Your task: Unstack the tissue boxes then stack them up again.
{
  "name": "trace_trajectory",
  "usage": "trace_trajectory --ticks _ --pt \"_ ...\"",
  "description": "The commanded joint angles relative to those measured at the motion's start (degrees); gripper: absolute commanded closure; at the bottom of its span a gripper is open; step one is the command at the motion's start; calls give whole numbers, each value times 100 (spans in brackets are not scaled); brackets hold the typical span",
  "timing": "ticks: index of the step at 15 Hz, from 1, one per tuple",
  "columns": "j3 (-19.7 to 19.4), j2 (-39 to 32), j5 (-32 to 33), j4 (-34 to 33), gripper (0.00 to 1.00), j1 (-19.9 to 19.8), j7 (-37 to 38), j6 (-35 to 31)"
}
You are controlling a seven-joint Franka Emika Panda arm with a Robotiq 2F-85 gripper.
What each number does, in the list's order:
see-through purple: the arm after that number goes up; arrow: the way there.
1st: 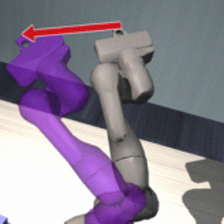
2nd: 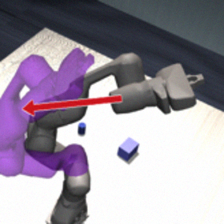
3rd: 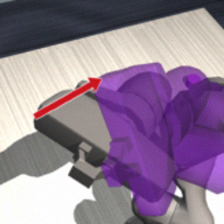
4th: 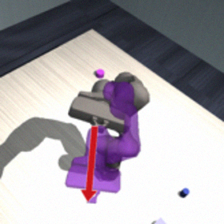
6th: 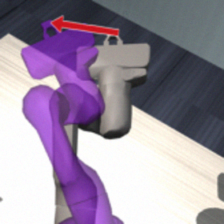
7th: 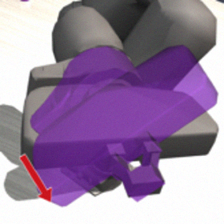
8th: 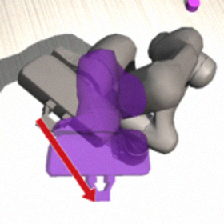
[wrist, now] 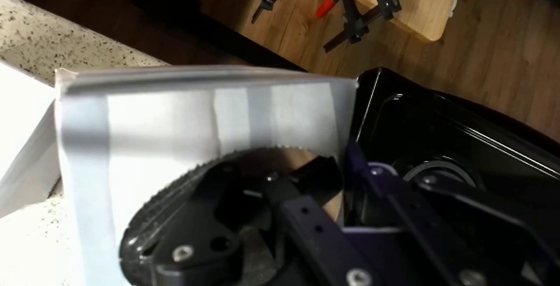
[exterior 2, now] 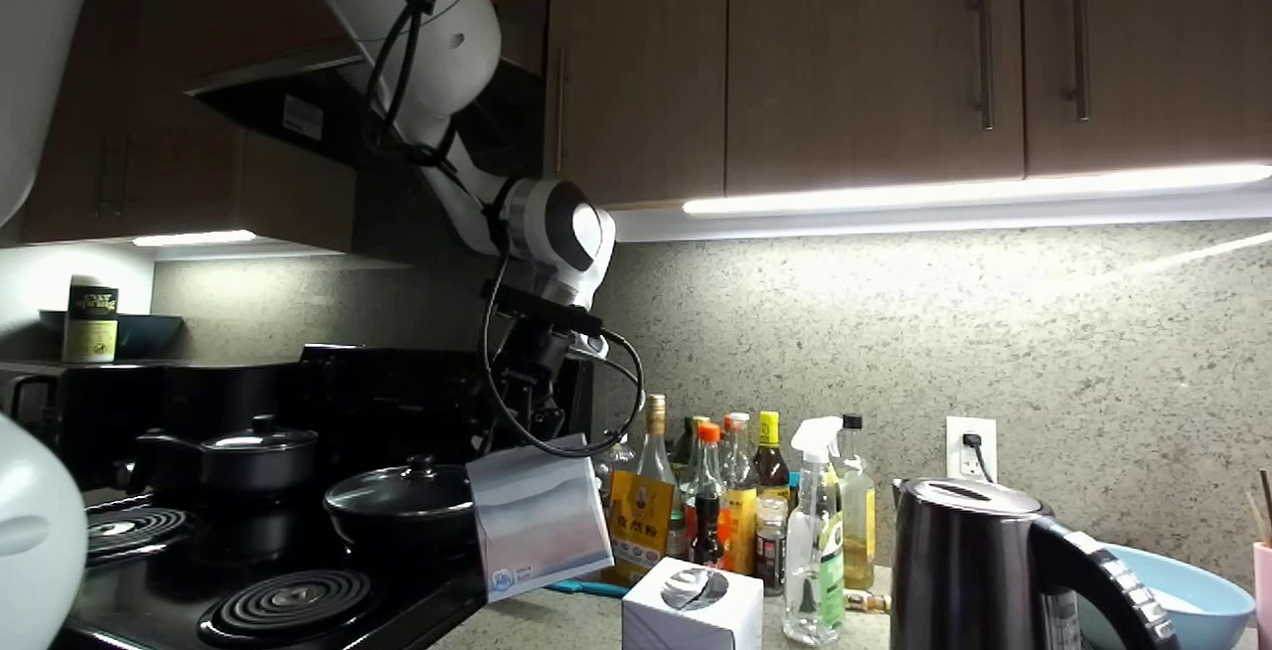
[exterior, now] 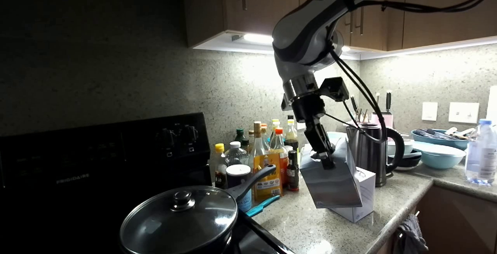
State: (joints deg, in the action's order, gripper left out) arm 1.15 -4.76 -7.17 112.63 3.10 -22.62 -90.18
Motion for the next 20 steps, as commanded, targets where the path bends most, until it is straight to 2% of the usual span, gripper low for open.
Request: trace_trajectory --ticks 1,3,13,17,19,20 --pt "70 2 4 -18 96 -58 7 16" --pt "84 -15 -105 23 97 -47 60 -138" --pt "59 -1174 -1002 -80 95 -345 87 -1582" --pt "43 -1229 -1428 41 96 -532 295 -1970" --pt "30 -1156 -1384 116 96 -540 411 -2186" --pt "35 -1119 -1346 138 71 -540 485 -2238"
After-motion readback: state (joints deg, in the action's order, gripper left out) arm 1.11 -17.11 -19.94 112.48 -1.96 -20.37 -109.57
